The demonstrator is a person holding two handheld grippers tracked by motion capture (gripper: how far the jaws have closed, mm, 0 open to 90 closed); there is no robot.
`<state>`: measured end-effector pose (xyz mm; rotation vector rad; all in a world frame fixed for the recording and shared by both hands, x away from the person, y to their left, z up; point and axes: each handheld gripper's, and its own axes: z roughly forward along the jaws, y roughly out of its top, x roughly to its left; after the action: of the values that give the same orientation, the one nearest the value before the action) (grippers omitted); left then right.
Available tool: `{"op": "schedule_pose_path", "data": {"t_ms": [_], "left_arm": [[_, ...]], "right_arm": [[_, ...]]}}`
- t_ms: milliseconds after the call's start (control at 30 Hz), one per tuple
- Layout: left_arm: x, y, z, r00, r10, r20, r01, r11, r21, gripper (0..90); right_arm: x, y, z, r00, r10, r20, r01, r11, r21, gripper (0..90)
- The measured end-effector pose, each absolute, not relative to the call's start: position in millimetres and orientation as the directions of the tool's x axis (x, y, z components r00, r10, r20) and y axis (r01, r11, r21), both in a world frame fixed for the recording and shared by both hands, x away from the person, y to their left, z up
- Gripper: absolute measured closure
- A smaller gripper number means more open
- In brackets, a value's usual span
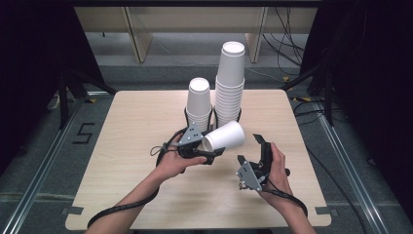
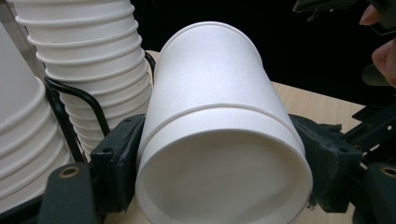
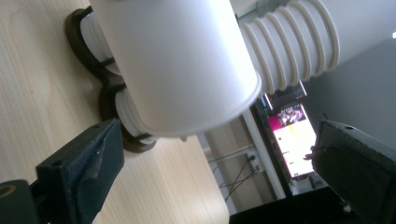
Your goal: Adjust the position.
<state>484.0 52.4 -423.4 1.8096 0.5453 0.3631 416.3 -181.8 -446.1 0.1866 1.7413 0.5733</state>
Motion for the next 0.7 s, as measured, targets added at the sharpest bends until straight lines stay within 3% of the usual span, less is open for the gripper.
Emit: {"op": "schedule_pose_path", "data": {"t_ms": [100, 467, 700], "left_arm": [[482.4, 53.1, -426.4, 0.841, 0.539, -0.036, 0.185, -0.225, 0.957, 24.1], [482.4, 54.3, -430.8, 0.837, 0.545, -0.046, 0.204, -0.232, 0.951, 24.0], [485.2, 54.1, -431.5, 0.84, 0.542, -0.031, 0.2, -0.256, 0.946, 23.9]], "right_arm": [[416.2, -187.1, -447.9, -0.284, 0.502, -0.817, -0.138, 0.822, 0.553, 4.7], [419.9, -191.1, -447.2, -0.293, 0.545, -0.786, -0.117, 0.795, 0.595, 6.0], [421.4, -189.5, -447.4, -0.337, 0.643, -0.688, -0.055, 0.716, 0.696, 6.9]]}}
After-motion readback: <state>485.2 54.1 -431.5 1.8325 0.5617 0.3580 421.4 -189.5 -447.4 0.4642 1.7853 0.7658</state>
